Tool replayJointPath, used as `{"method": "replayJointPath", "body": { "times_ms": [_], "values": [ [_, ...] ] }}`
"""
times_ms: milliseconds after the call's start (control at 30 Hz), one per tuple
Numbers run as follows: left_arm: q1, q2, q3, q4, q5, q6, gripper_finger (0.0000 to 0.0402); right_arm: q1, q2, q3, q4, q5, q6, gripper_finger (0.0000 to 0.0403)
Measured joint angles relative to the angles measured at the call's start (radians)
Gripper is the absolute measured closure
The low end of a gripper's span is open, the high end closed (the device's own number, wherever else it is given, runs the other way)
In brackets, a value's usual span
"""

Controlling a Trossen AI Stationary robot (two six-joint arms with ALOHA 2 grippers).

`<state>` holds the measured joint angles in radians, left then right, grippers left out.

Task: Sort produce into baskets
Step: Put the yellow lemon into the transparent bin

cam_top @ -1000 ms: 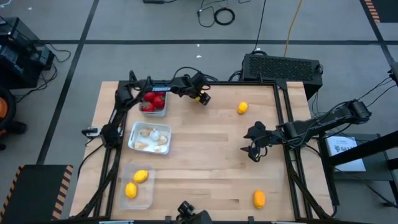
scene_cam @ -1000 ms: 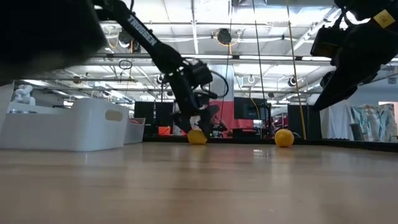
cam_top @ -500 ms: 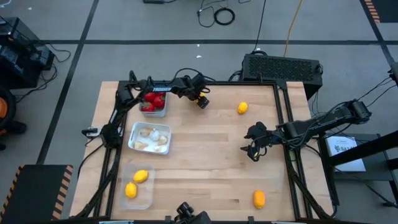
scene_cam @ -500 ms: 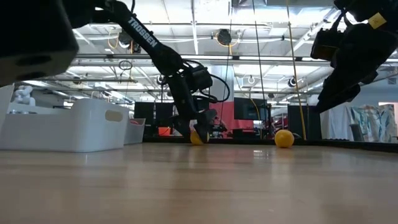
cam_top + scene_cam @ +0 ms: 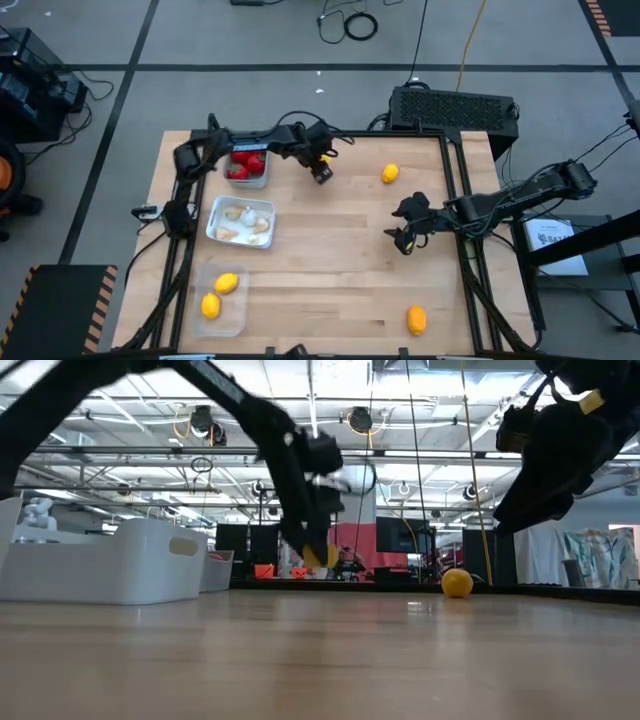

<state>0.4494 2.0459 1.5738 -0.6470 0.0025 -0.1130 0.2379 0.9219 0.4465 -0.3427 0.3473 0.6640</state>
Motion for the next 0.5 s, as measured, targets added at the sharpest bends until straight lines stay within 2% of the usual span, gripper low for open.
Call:
{"method": "replayJointPath", "body": {
  "times_ms": [300,500],
  "values": [
    [-0.102,-0.301,-0.001,-0.101,-0.011,0.016,0.0208,0.0,0.039,0.0,0.071,0.027,-0.021,0.0101],
    [-0.165,-0.495,0.0,-0.224,-0.012,-0.037,0.0208,0.0,0.096,0.0,0.176,0.048,-0.062,0.0101]
  ]
}}
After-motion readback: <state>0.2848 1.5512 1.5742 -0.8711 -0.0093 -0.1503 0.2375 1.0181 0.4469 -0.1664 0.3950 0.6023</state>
